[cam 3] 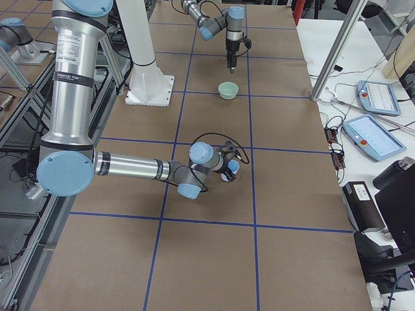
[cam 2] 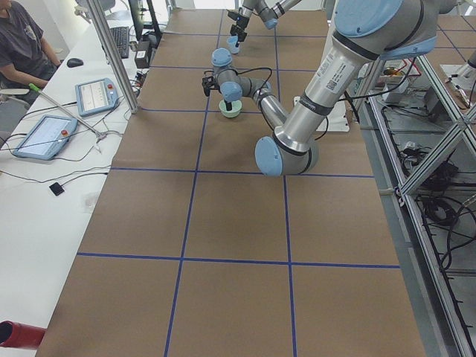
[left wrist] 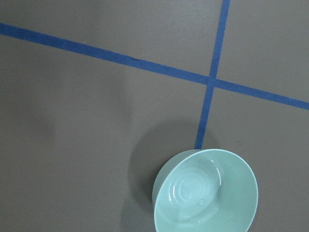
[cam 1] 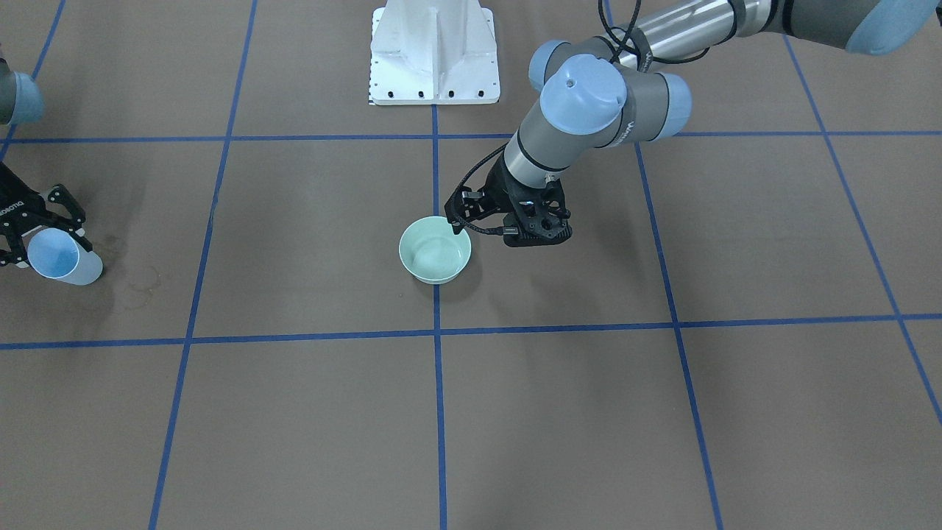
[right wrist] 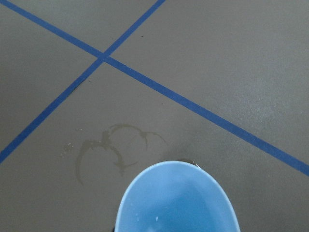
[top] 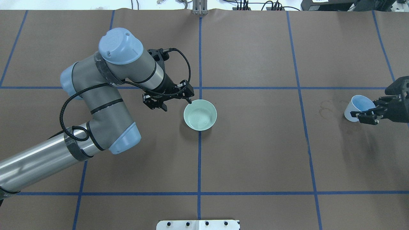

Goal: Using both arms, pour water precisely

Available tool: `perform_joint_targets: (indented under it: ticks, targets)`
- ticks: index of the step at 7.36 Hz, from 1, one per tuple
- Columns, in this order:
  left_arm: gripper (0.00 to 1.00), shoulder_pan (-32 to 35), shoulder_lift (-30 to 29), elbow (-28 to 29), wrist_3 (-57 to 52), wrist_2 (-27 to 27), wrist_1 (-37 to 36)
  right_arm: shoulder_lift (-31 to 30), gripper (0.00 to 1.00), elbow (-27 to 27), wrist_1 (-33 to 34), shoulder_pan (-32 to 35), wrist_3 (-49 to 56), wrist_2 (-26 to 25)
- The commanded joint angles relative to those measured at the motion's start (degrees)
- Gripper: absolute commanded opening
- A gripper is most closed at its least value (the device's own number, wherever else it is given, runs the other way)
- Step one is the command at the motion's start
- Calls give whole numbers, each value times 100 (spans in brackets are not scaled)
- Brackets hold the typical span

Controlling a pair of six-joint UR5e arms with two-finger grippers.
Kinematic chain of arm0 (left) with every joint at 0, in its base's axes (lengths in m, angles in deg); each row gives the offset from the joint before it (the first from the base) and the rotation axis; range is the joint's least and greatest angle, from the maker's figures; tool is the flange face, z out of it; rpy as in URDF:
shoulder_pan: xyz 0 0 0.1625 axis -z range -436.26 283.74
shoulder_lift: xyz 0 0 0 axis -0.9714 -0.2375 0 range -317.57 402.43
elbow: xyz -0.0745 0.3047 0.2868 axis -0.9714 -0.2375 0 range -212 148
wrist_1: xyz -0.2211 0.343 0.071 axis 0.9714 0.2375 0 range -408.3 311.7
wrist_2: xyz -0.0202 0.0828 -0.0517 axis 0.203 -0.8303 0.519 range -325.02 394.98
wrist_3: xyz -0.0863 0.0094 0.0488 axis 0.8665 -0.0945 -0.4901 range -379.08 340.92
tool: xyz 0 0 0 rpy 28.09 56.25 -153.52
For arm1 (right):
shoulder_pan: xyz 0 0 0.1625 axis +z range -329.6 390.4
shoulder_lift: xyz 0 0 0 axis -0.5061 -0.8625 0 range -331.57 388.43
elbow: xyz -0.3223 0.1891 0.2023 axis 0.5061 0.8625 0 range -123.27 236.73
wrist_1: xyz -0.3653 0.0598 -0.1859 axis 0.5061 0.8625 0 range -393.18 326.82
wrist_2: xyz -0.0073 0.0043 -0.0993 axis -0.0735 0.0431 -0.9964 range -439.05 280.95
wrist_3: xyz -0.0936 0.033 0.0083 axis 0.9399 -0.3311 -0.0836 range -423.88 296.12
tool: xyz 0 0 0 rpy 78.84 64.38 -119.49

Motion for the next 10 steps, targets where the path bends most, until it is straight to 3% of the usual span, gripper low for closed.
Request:
perform_joint_targets:
  ticks: [1, 2, 4, 5, 6, 7, 10]
  targets:
    - [92, 103, 149, -162, -8, 28, -7, 508, 0, -374, 1031, -7, -389, 253]
    - [92, 182, 298, -259, -34, 37, 2, 790, 0, -847, 1918, -94, -487, 272]
    - [92, 288, 562, -321, -70, 55, 37, 1220, 0, -1333, 2959, -524, -532, -85]
    - [92, 366, 781, -391, -279, 55, 72, 1345, 0, -1648, 3390, -1144, -515, -793]
    - [92, 506, 1157, -574, -742, 185, 73, 1773, 0, -1912, 4239, -1454, -497, -1191]
    - [92, 795, 1422, -620, -1112, 508, 73, 2499, 0, -2167, 5491, -1684, -497, -1195]
    - [92, 1166, 1793, -603, -1852, 723, 81, 4109, 0, -2048, 7938, -2423, -332, -1775]
